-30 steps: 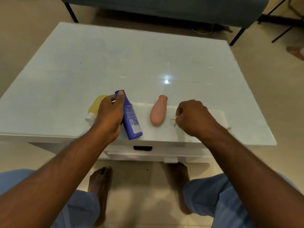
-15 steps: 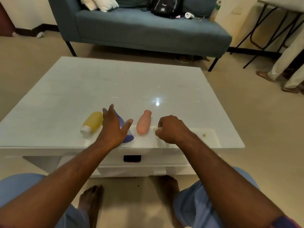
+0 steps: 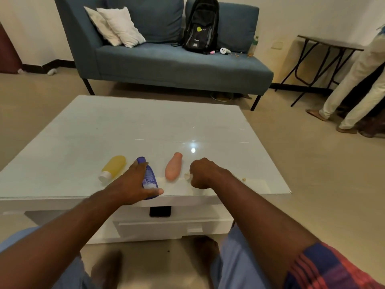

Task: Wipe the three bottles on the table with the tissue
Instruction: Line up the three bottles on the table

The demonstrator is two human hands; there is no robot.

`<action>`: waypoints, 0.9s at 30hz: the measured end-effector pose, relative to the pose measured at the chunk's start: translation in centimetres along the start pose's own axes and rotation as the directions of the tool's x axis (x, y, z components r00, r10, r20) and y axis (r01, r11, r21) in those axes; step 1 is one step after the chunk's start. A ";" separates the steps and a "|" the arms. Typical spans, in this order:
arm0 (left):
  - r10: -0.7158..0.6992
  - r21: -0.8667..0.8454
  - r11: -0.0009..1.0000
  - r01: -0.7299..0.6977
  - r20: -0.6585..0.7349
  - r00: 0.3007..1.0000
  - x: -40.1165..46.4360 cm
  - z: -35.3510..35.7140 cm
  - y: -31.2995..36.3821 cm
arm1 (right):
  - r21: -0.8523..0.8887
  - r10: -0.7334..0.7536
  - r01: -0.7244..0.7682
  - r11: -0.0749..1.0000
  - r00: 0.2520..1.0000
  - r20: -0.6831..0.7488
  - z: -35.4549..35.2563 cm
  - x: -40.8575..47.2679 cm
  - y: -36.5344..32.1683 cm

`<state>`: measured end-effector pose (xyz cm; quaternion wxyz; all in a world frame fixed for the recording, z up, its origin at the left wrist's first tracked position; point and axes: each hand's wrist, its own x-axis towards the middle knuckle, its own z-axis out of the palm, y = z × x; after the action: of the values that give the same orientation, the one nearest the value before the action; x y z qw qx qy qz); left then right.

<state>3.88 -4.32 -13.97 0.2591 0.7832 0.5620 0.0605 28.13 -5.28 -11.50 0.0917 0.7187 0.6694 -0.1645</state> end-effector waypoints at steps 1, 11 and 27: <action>0.004 0.036 0.999 -0.005 0.028 1.000 0.0 -0.3 0.1 | -0.016 0.000 0.001 1.000 1.000 0.020 -0.2 0.1 0.0; -0.003 0.216 0.976 -0.023 0.121 0.993 0.2 -2.5 1.1 | -0.041 0.011 -0.008 0.999 0.998 0.057 -0.3 0.7 0.1; -0.033 0.230 0.973 0.026 0.026 0.999 0.3 -2.7 2.7 | 0.048 -0.020 0.024 0.999 0.997 -0.079 0.3 0.6 1.4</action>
<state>5.22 -3.79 -10.37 0.1760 0.8002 0.5730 -0.0206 29.50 -4.92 -12.12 0.0461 0.7192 0.6761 -0.1534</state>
